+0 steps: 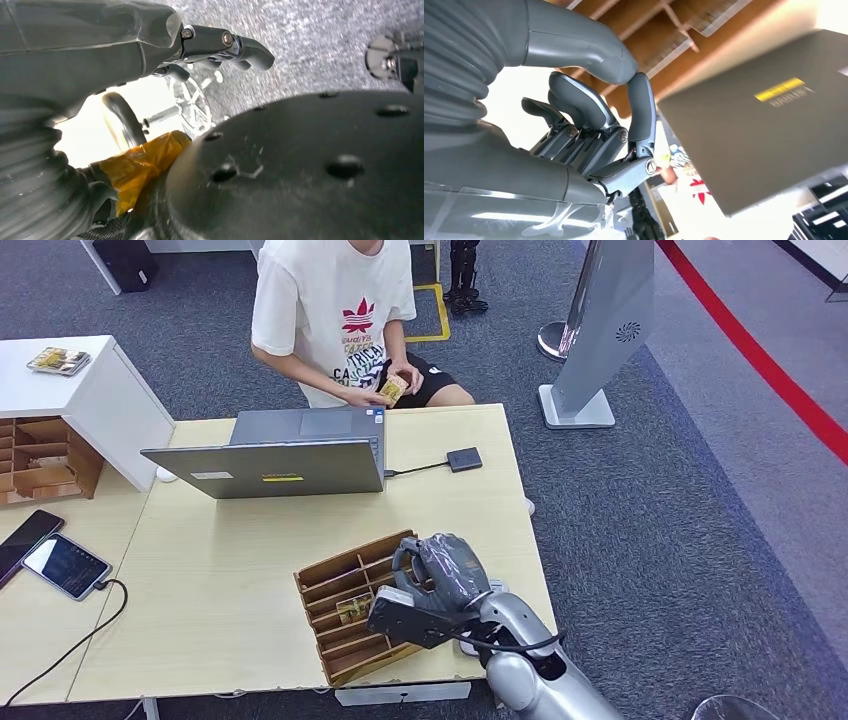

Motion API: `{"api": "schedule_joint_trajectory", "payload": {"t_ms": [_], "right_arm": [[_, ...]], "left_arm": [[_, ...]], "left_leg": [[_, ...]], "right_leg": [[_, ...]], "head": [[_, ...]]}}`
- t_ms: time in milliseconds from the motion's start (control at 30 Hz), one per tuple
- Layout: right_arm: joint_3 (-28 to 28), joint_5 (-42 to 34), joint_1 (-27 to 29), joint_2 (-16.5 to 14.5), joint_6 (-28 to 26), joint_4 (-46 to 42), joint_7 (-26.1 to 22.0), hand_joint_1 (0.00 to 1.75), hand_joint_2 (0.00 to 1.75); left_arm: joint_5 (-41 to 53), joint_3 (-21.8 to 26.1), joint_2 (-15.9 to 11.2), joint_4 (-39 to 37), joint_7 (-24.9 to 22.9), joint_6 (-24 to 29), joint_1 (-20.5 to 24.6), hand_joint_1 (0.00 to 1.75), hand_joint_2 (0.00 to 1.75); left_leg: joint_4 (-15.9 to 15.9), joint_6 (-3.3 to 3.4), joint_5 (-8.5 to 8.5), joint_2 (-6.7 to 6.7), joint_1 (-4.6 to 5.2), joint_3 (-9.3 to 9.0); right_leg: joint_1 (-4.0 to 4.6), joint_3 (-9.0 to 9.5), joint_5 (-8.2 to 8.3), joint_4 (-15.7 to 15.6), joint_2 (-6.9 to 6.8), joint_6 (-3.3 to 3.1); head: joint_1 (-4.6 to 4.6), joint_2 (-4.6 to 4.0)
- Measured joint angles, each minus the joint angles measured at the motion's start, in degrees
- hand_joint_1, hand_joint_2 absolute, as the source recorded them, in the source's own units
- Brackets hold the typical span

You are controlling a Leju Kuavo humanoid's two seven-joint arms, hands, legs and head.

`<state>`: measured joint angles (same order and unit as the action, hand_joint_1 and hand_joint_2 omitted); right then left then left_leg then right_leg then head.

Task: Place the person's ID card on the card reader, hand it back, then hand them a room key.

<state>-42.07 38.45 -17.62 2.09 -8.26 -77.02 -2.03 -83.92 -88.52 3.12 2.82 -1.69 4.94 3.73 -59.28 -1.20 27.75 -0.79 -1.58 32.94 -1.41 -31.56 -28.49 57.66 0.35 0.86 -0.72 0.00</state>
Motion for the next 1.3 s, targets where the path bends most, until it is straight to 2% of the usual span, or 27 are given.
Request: {"api": "schedule_joint_trajectory", "payload": {"t_ms": [67,100,133,200,267,333,433,700,1100,1300], "right_arm": [[0.44,-1.34,-0.02,-0.01,0.08,-0.80,-0.37,1.72,1.75],[0.65,-1.92,-0.03,-0.01,0.23,-1.14,-0.54,1.63,1.75],[0.85,-2.48,-0.06,-0.01,0.43,-1.47,-0.74,1.48,1.75],[1.08,-3.39,-0.17,-0.01,0.83,-2.01,-1.04,0.86,1.75],[1.20,-4.06,-0.35,-0.01,0.99,-2.39,-1.33,0.36,1.75],[1.31,-4.60,-0.62,-0.01,1.08,-2.60,-1.72,0.28,1.75],[1.31,-5.10,-1.21,-0.01,1.53,-2.65,-2.31,0.31,1.75],[-1.19,-3.78,-4.23,-0.12,1.87,-1.90,-3.24,0.54,1.75],[-5.16,-0.84,-7.71,-1.12,1.75,1.50,-3.17,1.18,1.75],[-6.57,0.32,-8.73,-1.60,1.63,3.39,-2.97,1.30,1.75]], "left_arm": [[-0.48,0.02,-0.26,-0.01,0.55,-1.59,-0.16,0.00,1.75],[-0.72,0.04,-0.41,-0.02,0.83,-2.39,-0.26,0.00,1.75],[-0.95,0.07,-0.57,-0.03,1.12,-3.26,-0.36,0.00,1.75],[-1.46,0.13,-0.90,-0.16,1.71,-5.23,-0.53,0.00,1.75],[-2.01,0.22,-1.23,-0.50,2.35,-7.63,-0.73,0.00,1.75],[-2.51,0.46,-1.56,-0.93,3.05,-10.20,-0.99,0.00,1.75],[-2.86,1.12,-2.23,-1.42,4.09,-13.90,-1.43,0.00,1.75],[-2.97,2.63,-4.10,-1.90,5.69,-20.97,-2.20,0.00,1.75],[-2.77,3.04,-5.08,-1.90,6.13,-22.05,-2.52,0.00,1.75],[-2.64,3.04,-5.29,-1.90,6.19,-22.44,-2.60,0.00,1.75]], "left_leg": [[0.00,0.00,0.00,0.00,0.00,0.00],[0.00,0.00,0.00,0.00,0.00,0.00],[0.00,0.00,0.00,0.00,0.00,0.00],[0.00,0.00,0.00,0.00,0.00,0.00],[0.00,0.00,0.00,0.00,0.00,0.00],[0.00,0.00,0.00,0.00,0.00,0.01],[0.01,0.00,0.00,0.00,0.00,0.01],[0.01,0.00,0.00,-0.01,0.00,0.03],[0.01,0.00,0.00,-0.01,0.00,0.04],[0.01,0.00,0.00,-0.01,0.00,0.04]], "right_leg": [[0.00,0.00,0.00,0.00,0.00,0.00],[0.00,0.00,0.00,0.00,0.00,0.00],[0.00,0.00,0.00,0.00,0.00,0.00],[0.00,0.00,0.00,0.00,0.00,0.00],[0.00,0.00,0.00,0.00,0.00,0.00],[0.00,0.00,0.00,0.00,0.00,0.00],[0.00,0.00,0.00,0.00,0.00,0.00],[0.01,0.00,0.00,0.01,-0.01,0.00],[0.00,0.00,0.00,0.01,-0.02,0.00],[0.00,0.00,0.00,0.01,-0.02,0.00]], "head": [[0.01,0.00],[0.01,0.00],[0.01,0.00],[0.01,0.00],[0.01,0.00],[0.00,0.00],[0.01,0.00],[0.02,0.00],[0.02,0.00],[0.02,0.00]]}}
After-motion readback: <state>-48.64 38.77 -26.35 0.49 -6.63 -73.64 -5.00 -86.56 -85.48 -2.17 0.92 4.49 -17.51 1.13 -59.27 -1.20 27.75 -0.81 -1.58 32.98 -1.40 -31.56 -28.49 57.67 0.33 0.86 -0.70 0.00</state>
